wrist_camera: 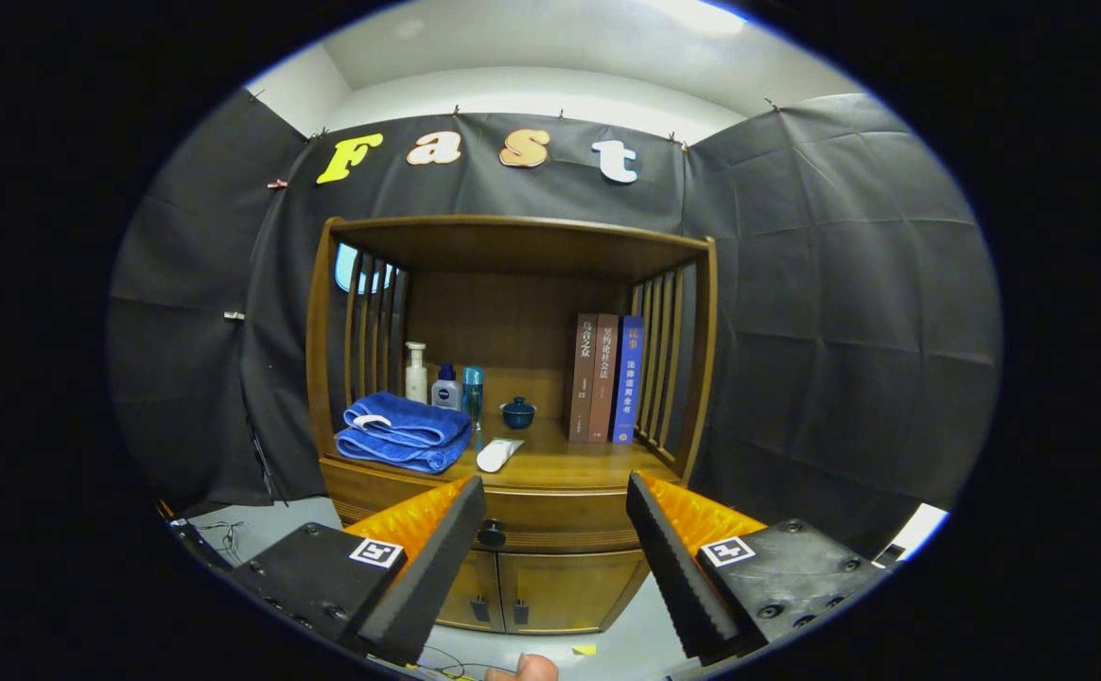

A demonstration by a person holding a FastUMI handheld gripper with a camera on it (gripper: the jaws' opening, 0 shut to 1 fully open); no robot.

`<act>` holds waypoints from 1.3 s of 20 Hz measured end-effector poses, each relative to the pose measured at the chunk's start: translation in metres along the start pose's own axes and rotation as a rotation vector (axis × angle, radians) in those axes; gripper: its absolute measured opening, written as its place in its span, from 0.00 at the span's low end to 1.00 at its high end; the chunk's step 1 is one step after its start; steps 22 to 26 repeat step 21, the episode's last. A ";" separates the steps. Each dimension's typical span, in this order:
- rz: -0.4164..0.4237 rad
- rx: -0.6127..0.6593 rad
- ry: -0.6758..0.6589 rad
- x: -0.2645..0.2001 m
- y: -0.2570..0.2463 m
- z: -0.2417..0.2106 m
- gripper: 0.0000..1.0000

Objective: Pull open the drawer, take out the items inside it, and place them on the countertop above the cabinet.

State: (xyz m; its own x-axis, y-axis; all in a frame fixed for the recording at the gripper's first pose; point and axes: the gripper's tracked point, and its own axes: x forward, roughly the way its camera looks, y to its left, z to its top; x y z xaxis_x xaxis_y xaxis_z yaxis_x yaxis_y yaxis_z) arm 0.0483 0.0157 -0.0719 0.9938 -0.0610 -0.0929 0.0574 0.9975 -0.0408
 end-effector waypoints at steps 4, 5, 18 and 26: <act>-0.026 -0.038 -0.024 -0.035 -0.004 0.034 0.98; -0.034 -0.043 -0.025 -0.040 -0.003 0.041 0.98; -0.025 -0.075 -0.034 -0.051 -0.002 0.066 0.98; -0.027 -0.067 -0.031 -0.051 -0.005 0.062 0.98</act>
